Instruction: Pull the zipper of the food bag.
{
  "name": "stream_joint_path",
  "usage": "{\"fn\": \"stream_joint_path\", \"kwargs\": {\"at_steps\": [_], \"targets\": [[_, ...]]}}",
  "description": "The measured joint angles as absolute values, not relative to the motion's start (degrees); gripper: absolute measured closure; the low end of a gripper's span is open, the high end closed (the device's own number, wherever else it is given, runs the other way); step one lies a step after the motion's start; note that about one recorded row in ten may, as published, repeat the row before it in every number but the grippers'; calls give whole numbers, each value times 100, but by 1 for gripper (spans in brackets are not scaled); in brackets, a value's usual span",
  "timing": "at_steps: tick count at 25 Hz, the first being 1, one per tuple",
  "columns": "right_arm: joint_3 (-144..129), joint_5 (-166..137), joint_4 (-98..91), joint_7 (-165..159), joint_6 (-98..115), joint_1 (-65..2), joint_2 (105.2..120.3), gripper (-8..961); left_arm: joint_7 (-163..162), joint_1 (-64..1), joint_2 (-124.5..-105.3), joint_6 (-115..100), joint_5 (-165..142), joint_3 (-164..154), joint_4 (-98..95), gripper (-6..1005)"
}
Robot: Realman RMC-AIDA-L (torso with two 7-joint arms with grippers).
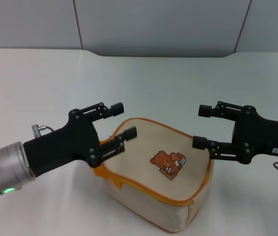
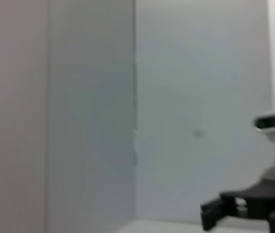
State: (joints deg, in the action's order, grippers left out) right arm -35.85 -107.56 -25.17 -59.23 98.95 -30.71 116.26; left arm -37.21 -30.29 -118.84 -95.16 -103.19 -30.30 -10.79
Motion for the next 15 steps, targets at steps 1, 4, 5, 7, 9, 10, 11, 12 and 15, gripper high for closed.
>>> {"fn": "stream_joint_path", "kwargs": {"at_steps": [1, 4, 5, 7, 9, 10, 11, 12, 15], "targets": [[-3591, -10771, -2535, -5944, 9938, -3074, 11619, 172, -3721, -3029, -11884, -9516, -10319, -3030, -1079, 677], [-3597, -10785, -2610, -5985, 10043, -3058, 11611, 172, -4459, -2927, -11875, -9715, -10514, -3501, -1904, 554], [-3599, -10785, -2619, -5988, 10067, -3049, 11610, 172, -4681, -2890, -11871, -9733, -10530, -3686, -2137, 521], [-3618, -10804, -2626, -5990, 10089, -3044, 11610, 172, -4681, -2890, -11871, -9733, -10530, -3686, -2137, 454], [-3648, -10868, -2627, -5999, 10097, -3044, 11610, 172, -4860, -2857, -11870, -9737, -10539, -3846, -2334, 300], [-3655, -10907, -2627, -6009, 10097, -3050, 11610, 172, -5041, -2809, -11868, -9750, -10545, -4005, -2542, 181], [-3658, -10967, -2627, -6025, 10097, -3061, 11610, 172, -5041, -2809, -11868, -9750, -10545, -4005, -2542, 180], [-3660, -11003, -2627, -6038, 10097, -3069, 11612, 172, -5052, -2806, -11867, -9757, -10546, -4009, -2546, 178], [-3663, -11070, -2630, -6056, 10097, -3073, 11623, 171, -5096, -2804, -11865, -9786, -10548, -4016, -2559, 174]]}}
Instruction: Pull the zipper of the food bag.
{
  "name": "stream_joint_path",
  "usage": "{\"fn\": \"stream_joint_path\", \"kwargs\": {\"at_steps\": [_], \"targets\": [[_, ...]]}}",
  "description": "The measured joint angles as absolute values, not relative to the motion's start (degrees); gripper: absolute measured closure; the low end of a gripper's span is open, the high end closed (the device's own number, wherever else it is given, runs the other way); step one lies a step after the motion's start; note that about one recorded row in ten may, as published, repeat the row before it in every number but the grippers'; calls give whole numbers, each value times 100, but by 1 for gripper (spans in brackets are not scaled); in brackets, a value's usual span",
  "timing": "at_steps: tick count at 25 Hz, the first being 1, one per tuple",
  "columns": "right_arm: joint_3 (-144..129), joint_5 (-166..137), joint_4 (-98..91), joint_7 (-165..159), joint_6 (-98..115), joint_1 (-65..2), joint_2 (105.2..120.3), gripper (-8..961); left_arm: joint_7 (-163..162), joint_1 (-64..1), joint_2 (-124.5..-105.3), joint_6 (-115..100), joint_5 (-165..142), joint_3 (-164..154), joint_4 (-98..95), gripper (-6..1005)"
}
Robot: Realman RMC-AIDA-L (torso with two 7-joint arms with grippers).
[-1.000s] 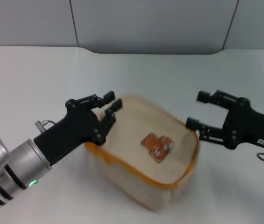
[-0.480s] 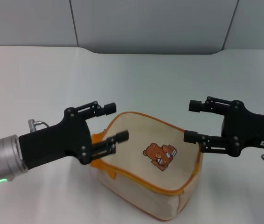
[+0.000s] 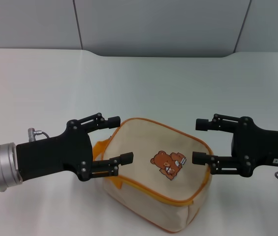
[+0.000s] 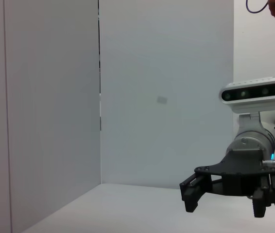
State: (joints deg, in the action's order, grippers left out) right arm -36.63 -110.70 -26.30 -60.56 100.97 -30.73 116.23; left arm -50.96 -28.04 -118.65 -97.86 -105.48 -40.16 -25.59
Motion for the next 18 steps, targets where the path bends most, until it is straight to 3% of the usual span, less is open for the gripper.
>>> {"fn": "stream_joint_path", "kwargs": {"at_steps": [18], "targets": [[-3661, -11056, -2637, -6010, 10099, -3033, 11675, 171, -4791, -2645, -11889, -9782, -10443, -3958, -2523, 173]]}}
